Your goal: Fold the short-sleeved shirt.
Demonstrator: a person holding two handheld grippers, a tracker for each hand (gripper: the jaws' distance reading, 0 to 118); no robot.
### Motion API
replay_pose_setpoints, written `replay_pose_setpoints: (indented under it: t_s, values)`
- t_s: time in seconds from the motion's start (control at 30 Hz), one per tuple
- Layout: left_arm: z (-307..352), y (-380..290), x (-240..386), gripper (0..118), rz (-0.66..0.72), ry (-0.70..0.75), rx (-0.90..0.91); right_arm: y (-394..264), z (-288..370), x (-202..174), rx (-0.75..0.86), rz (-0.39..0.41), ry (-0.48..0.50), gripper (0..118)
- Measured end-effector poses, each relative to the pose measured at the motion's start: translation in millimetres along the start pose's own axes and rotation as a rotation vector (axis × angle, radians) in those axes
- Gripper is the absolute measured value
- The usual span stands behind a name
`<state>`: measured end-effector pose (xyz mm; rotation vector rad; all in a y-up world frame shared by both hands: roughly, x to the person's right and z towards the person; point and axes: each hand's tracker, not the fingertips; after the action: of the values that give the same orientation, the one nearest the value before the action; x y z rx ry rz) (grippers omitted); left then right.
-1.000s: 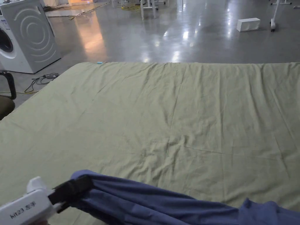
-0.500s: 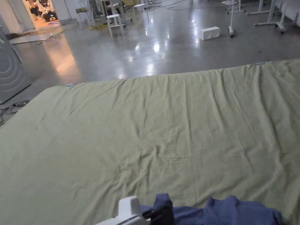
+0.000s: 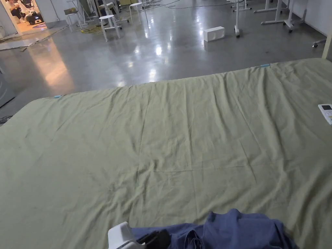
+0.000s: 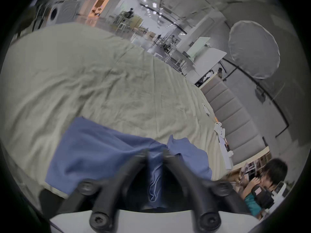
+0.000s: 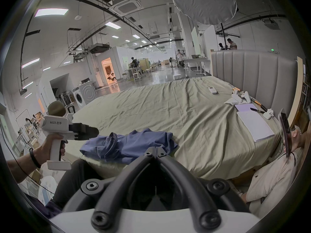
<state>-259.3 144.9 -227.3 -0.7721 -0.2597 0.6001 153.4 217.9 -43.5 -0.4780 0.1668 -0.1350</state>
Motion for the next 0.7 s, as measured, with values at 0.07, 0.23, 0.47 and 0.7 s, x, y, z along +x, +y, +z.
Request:
replay_pose_setpoints:
  t_s: [0.07,0.23,0.47,0.7]
  values:
    - [-21.9,-12.7,0.0,6,0.031,-0.04,-0.072,3.5,0.3,-6.1,-0.009,0.015,-0.009,0]
    - [-84.6,-51.6,12.9,4,-0.031,-0.004,-0.222,6.0,6.6,-13.0,-0.004,0.03,0.003,0]
    - [-26.7,-6.8,-0.4,34,-0.026,-0.103,-0.108,9.6,2.0,-11.9,-0.017,-0.001,0.009,0]
    - [38.8,37.3,-99.1,109,0.312,0.003,0.006,14.9,-10.5,-11.9,0.002,-0.057,0.066,0]
